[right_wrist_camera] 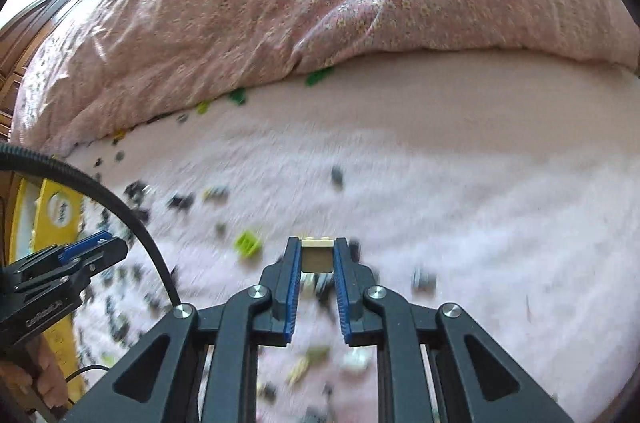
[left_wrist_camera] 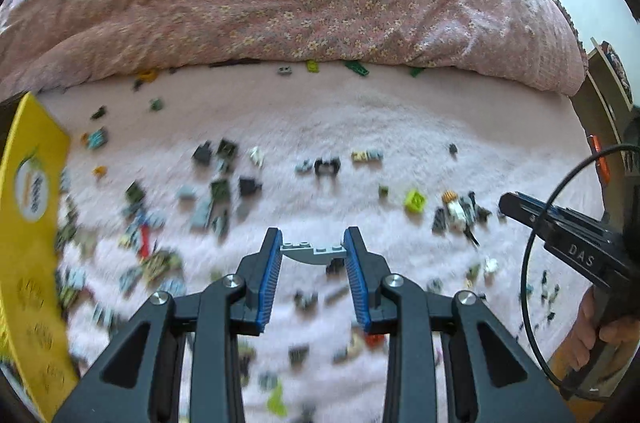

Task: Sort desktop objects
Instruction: 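Carry both held pieces over the yellow-rimmed box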

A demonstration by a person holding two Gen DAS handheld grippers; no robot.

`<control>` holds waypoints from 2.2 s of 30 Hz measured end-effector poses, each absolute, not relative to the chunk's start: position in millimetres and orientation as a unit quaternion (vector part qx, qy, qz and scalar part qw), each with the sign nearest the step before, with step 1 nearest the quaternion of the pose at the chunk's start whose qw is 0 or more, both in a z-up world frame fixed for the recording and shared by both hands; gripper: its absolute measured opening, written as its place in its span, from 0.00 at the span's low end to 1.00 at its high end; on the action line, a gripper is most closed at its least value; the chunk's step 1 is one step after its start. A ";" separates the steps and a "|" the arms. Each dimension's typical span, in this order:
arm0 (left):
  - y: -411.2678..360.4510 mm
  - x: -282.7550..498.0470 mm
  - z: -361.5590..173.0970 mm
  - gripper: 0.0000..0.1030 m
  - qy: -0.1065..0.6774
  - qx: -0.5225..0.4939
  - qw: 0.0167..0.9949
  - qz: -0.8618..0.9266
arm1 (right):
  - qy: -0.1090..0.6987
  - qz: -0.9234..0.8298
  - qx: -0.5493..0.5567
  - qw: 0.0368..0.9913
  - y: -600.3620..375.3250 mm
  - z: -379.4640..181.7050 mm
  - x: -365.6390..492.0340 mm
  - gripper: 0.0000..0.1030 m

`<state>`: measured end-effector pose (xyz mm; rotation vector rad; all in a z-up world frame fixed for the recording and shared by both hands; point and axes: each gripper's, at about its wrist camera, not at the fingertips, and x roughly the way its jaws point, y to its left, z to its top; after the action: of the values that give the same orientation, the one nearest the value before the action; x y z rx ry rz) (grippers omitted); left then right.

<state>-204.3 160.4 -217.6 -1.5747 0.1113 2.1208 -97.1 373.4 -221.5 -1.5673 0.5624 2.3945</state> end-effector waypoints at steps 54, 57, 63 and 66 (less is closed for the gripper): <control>-149.3 -68.6 -45.2 0.31 -0.090 -0.551 0.018 0.830 | 0.031 0.791 -0.593 -0.148 123.2 -43.4 -87.4 0.15; -170.4 -69.2 -52.7 0.31 -0.099 -0.553 0.005 0.827 | 0.018 0.788 -0.596 -0.155 106.4 -41.8 -93.0 0.15; -215.3 -74.8 -79.2 0.31 -0.118 -0.565 -0.033 0.816 | 0.006 0.782 -0.600 -0.170 71.0 -40.3 -108.4 0.15; -237.9 -76.2 -89.9 0.31 -0.125 -0.569 -0.055 0.811 | -0.002 0.777 -0.603 -0.180 53.0 -41.8 -113.7 0.15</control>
<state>-76.2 -237.9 -89.9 -1.8523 -0.4069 2.6412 -113.7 53.0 -41.8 -2.1469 -0.0079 2.7685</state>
